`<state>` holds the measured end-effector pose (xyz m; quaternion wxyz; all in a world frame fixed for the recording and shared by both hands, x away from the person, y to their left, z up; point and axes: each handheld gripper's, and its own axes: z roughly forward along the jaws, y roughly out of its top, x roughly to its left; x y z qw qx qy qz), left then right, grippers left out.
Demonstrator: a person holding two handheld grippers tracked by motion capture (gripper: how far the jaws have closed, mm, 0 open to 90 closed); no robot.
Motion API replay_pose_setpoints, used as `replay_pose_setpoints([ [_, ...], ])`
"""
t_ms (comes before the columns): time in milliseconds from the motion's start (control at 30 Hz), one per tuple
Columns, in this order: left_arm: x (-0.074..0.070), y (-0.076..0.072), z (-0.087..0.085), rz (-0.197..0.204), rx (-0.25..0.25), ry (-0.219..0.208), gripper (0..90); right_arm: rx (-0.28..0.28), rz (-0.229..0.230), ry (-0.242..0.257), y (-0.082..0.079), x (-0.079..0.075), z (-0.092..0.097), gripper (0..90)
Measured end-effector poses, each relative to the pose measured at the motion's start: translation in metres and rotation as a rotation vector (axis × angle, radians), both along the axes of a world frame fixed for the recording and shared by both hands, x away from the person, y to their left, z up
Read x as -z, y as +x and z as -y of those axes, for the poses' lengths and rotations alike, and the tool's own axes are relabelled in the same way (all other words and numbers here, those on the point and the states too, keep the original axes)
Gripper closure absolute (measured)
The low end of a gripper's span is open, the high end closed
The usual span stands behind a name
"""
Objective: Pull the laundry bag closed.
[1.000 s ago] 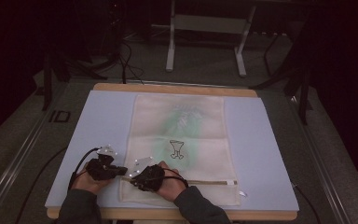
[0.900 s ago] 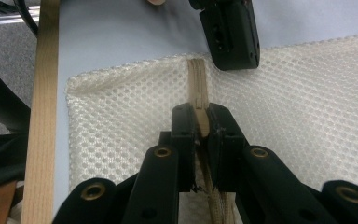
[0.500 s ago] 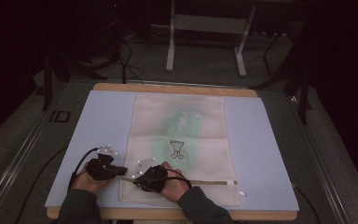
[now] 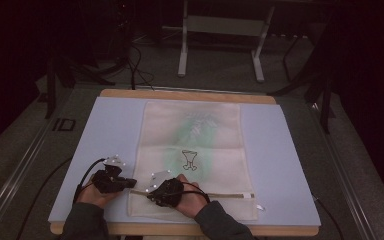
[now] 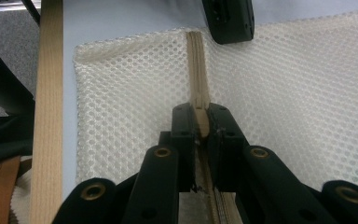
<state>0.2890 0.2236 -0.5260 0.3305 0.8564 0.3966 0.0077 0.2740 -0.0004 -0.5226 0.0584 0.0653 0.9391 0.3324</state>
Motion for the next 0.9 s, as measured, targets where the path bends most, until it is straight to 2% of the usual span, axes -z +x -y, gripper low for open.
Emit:
replay_pose_setpoints([
  [900,0.000,0.000,0.000,-0.001,0.000,0.002,89.9,0.012,-0.003,-0.021,0.002,-0.002,0.015,82.2],
])
